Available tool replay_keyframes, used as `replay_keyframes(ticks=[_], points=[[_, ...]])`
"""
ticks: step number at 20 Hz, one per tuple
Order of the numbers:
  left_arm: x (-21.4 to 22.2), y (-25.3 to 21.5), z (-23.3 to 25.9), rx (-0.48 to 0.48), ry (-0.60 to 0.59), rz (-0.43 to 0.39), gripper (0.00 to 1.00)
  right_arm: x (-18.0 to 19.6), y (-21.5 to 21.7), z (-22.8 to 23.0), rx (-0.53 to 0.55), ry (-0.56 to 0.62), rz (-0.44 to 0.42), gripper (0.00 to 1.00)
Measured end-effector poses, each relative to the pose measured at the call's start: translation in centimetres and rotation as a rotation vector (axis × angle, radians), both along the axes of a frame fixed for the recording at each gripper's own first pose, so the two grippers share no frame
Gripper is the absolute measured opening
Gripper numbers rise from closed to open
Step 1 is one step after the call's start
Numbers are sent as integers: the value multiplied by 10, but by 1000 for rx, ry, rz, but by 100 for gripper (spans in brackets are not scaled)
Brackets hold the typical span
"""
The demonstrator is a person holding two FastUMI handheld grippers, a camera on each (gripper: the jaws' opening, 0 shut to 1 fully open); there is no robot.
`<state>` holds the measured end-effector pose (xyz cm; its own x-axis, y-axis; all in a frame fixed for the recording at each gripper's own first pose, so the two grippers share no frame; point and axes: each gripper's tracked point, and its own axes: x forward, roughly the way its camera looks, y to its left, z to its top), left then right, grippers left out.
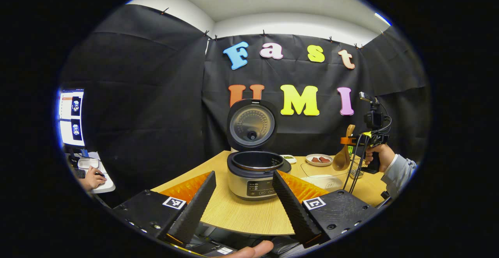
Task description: Close the left gripper, press the button to open the rice cooker; take a wooden spoon from the chopstick holder with the right hand, scoop a spoonful of rice and pour it into the rice cooker, then put the wooden spoon back into the chopstick holder.
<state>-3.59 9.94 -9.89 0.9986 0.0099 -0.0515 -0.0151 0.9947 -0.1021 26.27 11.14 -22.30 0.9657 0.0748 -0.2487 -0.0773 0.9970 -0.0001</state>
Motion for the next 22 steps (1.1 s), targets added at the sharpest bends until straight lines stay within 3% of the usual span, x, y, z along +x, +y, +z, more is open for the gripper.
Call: replay_keyframes(ticks=[4,9,15,22], points=[[-4,-1,5,14,-14,-9,94,-3,2,-39,-74,3,-63,15],[-5,-9,8,27,-40,-28,94,-16,27,-63,69,63,-12,15],[-3,-12,2,29,-17,-23,94,-13,42,-76,287,141,81,16],[2,-22,-5,21,9,-46,94,-1,22,-80,684,244,29,15]])
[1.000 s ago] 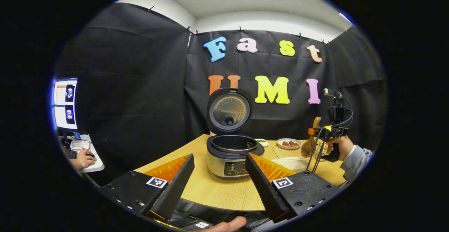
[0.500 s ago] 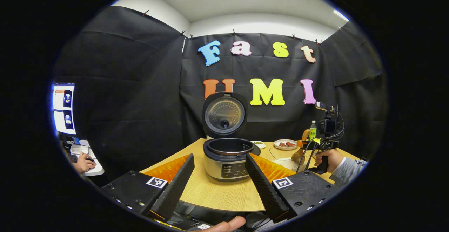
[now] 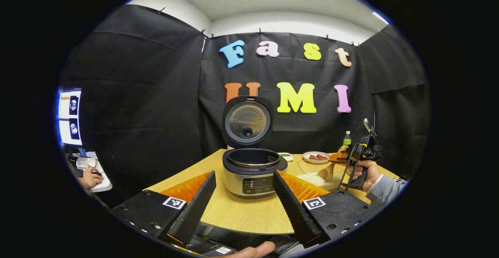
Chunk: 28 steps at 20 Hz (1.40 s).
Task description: Close the left gripper, press the button to open the rice cooker; take a wooden spoon from the chopstick holder with the right hand, scoop a spoonful of rice and pour it into the rice cooker, then put the wooden spoon back into the chopstick holder.
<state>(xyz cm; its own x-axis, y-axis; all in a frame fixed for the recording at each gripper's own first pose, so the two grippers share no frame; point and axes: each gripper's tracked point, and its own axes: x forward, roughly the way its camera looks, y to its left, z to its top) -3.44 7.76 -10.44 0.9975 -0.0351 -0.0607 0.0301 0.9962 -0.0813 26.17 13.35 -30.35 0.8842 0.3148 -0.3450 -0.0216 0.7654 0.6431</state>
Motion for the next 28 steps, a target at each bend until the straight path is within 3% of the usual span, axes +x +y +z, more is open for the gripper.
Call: replay_keyframes(ticks=[10,16,20,28], points=[[-5,16,-2,18,2,27,94,-4,-19,17,529,81,-86,15],[-7,20,-7,32,13,35,94,-10,-27,46,869,88,-78,15],[-12,23,-4,47,5,36,94,-16,-23,86,917,41,-68,14],[-23,39,13,20,-10,53,94,-10,26,184,870,-24,10,14]])
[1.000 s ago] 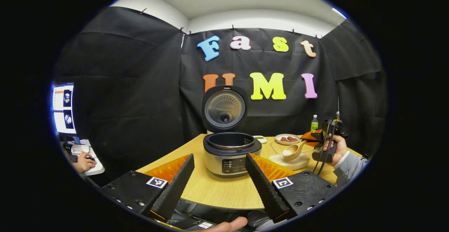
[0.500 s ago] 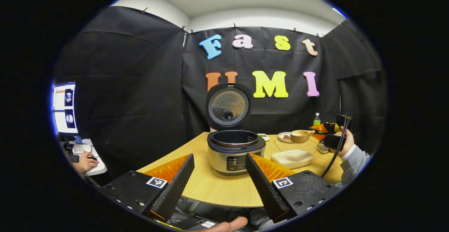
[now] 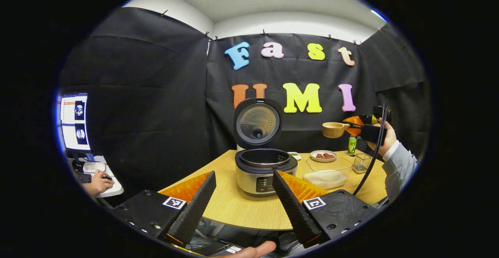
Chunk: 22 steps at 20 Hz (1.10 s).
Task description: Close the left gripper, press the button to open the rice cooker; take a wooden spoon from the chopstick holder with the right hand, scoop a spoonful of rice and pour it into the rice cooker, then put the wooden spoon back into the chopstick holder.
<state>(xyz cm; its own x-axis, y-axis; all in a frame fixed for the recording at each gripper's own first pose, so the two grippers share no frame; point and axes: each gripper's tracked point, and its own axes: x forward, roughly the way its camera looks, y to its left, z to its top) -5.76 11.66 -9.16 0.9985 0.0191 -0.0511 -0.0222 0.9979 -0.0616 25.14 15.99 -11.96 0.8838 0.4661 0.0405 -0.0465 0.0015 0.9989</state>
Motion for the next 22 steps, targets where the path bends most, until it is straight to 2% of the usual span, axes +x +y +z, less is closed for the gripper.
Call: replay_keyframes(ticks=[6,10,11,12,17,21,22], points=[[-9,8,8,-46,-3,-13,94,15,55,27,-133,-1,36,14],[-11,7,13,-67,2,-38,94,27,93,21,-251,16,64,15],[-11,8,15,-70,1,-41,94,32,100,16,-277,27,68,12],[-10,9,16,-70,2,-41,94,35,109,11,-310,36,71,15],[-8,17,16,-67,27,-30,94,44,141,-2,-536,25,77,15],[-13,31,12,-59,34,-9,94,38,182,8,-729,-88,106,15],[-14,36,11,-60,35,-2,94,38,191,9,-784,-113,108,18]])
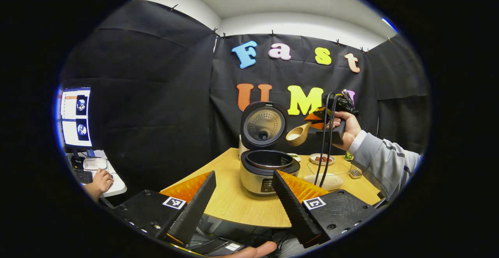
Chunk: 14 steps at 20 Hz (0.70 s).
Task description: Close the left gripper, press the button to open the rice cooker; take a wooden spoon from the chopstick holder with the right hand, scoop a spoonful of rice and pour it into the rice cooker, then put the wooden spoon back into the chopstick holder.
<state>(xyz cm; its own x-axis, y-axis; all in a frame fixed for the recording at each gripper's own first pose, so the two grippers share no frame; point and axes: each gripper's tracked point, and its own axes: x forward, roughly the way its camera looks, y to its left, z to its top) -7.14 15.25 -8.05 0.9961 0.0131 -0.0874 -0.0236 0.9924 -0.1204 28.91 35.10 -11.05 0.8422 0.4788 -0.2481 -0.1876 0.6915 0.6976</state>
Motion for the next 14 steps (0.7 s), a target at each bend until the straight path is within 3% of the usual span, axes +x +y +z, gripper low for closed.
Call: replay_keyframes(ticks=[1,10,14], points=[[0,4,-2,-4,3,7,94,-2,8,0,-56,-25,8,12],[-1,26,-11,-55,4,45,94,-18,56,2,-372,-169,49,15],[-2,27,-15,-64,0,47,94,-21,64,2,-445,-211,74,15]])
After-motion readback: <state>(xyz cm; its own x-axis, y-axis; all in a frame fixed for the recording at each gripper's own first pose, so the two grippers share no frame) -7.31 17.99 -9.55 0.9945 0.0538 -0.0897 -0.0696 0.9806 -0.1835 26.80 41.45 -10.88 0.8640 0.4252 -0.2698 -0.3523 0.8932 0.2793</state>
